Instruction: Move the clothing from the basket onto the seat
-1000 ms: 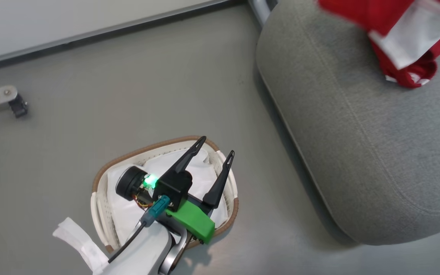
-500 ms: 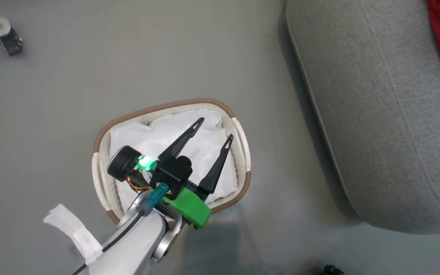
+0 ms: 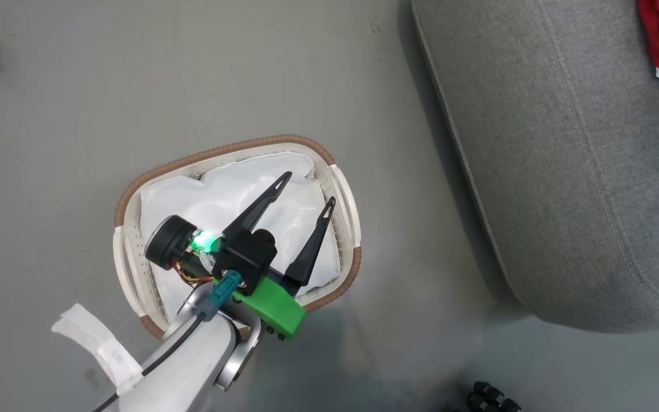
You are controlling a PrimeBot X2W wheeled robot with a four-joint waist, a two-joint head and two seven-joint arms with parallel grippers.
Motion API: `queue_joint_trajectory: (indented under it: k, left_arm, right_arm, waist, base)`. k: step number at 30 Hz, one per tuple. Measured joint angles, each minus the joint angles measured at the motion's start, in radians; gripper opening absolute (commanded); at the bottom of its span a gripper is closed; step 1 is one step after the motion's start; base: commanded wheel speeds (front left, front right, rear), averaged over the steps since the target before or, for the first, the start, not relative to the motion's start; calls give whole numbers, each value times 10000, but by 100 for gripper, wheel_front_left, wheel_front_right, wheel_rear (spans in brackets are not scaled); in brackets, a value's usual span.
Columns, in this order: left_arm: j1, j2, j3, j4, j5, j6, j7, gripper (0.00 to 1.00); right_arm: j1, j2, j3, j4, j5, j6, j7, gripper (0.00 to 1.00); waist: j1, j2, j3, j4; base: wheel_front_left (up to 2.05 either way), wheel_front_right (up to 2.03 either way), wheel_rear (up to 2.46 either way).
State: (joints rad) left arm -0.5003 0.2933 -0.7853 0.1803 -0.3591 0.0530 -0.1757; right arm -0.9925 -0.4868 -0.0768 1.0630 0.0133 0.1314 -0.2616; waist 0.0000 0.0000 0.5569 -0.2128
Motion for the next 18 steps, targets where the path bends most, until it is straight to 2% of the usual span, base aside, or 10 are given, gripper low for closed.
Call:
queue_joint_trajectory:
  k: [10,18]
  left_arm:
    - [129,-82,75,79,-280,42,-217,100]
    - [411,-349,424,500,-754,88,-633,100]
  right_arm:
    - [1375,1179,-811,-2115,-706,0,-2,100]
    - [2160,1455,-872,-2993,-851,0,-2,100]
  waist:
    - [0,0,-562,-267]
    - [0,0,-1385,-271]
  base:
    - [0,0,0]
    - [0,0,0]
